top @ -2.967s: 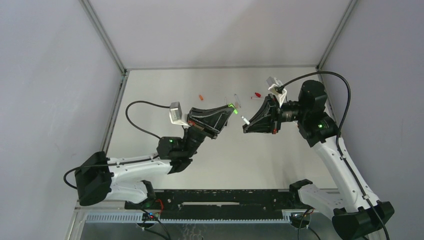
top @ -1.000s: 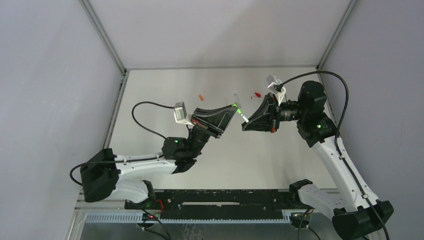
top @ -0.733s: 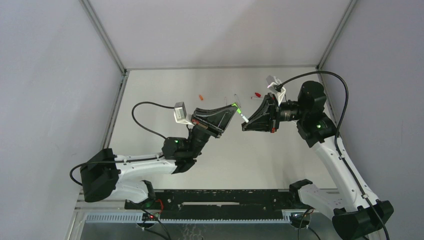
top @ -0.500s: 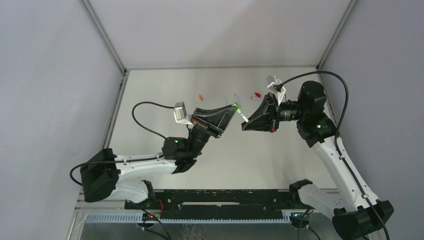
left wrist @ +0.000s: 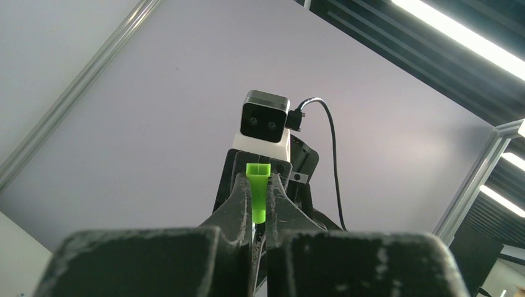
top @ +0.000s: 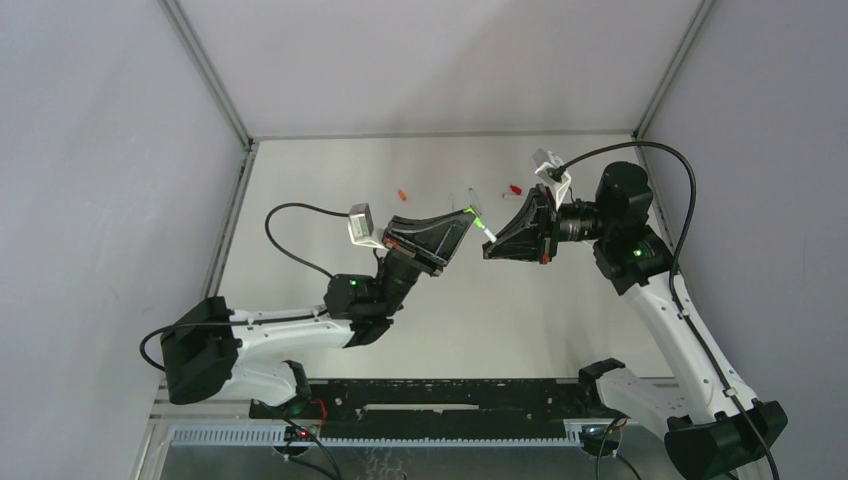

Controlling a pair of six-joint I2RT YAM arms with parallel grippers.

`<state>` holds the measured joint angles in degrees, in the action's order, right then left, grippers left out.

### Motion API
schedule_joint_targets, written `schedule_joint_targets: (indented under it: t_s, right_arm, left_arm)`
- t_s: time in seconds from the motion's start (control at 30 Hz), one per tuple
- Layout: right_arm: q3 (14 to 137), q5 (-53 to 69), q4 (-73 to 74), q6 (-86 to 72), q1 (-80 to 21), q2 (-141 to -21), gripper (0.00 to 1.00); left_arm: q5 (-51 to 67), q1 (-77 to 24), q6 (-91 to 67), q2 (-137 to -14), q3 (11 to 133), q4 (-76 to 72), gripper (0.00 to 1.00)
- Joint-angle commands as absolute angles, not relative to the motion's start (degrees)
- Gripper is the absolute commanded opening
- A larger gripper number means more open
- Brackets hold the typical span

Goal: Insert the pens into the pen caps
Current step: Insert the pen cap onto the pen.

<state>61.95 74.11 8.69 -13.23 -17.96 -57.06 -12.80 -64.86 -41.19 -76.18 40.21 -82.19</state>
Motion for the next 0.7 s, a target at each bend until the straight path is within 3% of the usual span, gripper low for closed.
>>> schedule_joint_targets:
  t_s: [0.0, 0.67]
  right_arm:
    - [62.0, 74.1, 6.7, -14.4, -18.0, -56.5, 0.00]
    - [62.0, 76.0, 6.6, -13.8, -17.9, -56.3, 0.00]
  left_arm:
    - [-11.9, -65.1, -41.7, -76.8, 41.4, -83.3, 0.00]
    - [-13.6, -65.1, -41.0, -76.9, 40.1, -83.2, 0.00]
